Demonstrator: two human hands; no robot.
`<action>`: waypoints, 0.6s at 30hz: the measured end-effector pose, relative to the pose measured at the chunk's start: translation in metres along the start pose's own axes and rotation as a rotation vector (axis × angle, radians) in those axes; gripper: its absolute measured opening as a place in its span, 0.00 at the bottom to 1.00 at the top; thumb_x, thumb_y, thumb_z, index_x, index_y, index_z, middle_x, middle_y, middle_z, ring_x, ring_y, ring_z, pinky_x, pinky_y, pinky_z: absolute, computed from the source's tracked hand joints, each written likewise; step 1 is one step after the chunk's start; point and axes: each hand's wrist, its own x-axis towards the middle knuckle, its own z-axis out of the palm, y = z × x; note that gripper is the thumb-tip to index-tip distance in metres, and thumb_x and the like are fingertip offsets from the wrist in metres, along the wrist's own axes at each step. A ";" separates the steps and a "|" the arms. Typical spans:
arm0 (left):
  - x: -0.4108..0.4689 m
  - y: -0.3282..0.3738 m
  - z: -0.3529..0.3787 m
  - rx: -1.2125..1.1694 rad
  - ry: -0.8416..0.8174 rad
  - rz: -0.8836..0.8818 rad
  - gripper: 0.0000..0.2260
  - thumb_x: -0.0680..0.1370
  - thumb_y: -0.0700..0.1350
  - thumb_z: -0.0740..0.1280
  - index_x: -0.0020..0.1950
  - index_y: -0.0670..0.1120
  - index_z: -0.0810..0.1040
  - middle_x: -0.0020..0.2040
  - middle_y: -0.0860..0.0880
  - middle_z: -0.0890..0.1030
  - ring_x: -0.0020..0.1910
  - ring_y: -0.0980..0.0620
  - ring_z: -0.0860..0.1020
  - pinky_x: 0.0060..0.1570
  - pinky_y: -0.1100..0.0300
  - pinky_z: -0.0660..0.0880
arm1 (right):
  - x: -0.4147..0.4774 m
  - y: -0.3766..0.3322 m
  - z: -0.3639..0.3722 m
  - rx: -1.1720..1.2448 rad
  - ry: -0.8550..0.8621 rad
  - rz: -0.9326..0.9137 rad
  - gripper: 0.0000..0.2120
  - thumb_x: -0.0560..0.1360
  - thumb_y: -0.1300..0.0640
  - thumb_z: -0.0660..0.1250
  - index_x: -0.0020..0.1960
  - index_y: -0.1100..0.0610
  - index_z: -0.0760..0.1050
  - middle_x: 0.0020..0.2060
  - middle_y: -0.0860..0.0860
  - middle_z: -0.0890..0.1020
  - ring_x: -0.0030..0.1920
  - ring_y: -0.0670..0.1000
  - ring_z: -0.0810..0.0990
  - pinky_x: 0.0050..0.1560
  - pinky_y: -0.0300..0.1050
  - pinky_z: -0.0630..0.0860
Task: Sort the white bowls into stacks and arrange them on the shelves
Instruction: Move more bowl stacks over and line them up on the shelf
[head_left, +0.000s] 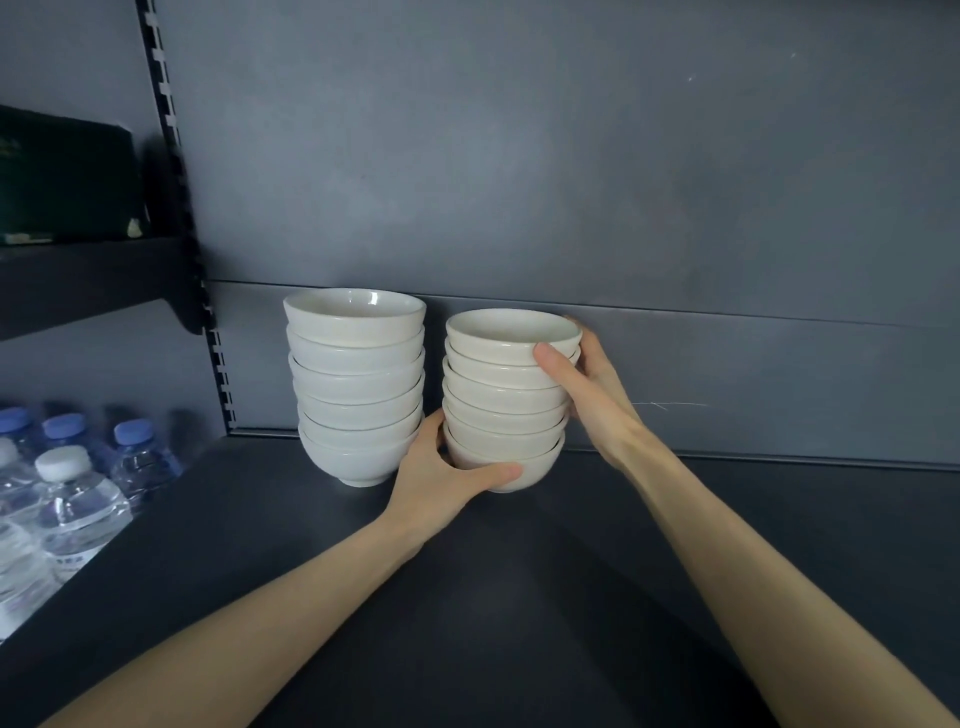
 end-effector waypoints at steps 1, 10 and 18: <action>0.000 0.000 0.000 0.011 -0.004 0.001 0.39 0.60 0.49 0.82 0.68 0.53 0.70 0.61 0.59 0.78 0.61 0.59 0.76 0.63 0.54 0.74 | 0.000 0.000 0.000 -0.001 -0.002 0.007 0.32 0.66 0.43 0.68 0.68 0.49 0.65 0.58 0.42 0.77 0.57 0.40 0.77 0.59 0.43 0.75; -0.008 0.014 -0.005 0.179 -0.106 -0.030 0.41 0.65 0.55 0.78 0.74 0.55 0.63 0.67 0.60 0.73 0.65 0.59 0.73 0.65 0.59 0.70 | -0.004 -0.008 -0.008 -0.079 -0.035 0.065 0.38 0.65 0.39 0.70 0.71 0.50 0.64 0.61 0.43 0.76 0.62 0.44 0.76 0.66 0.52 0.72; -0.033 0.035 -0.017 0.502 -0.055 -0.087 0.13 0.73 0.50 0.72 0.53 0.48 0.75 0.49 0.51 0.82 0.50 0.52 0.79 0.52 0.57 0.74 | -0.030 -0.024 -0.026 -0.277 0.022 0.071 0.22 0.75 0.45 0.66 0.66 0.49 0.69 0.63 0.45 0.74 0.65 0.48 0.73 0.67 0.51 0.70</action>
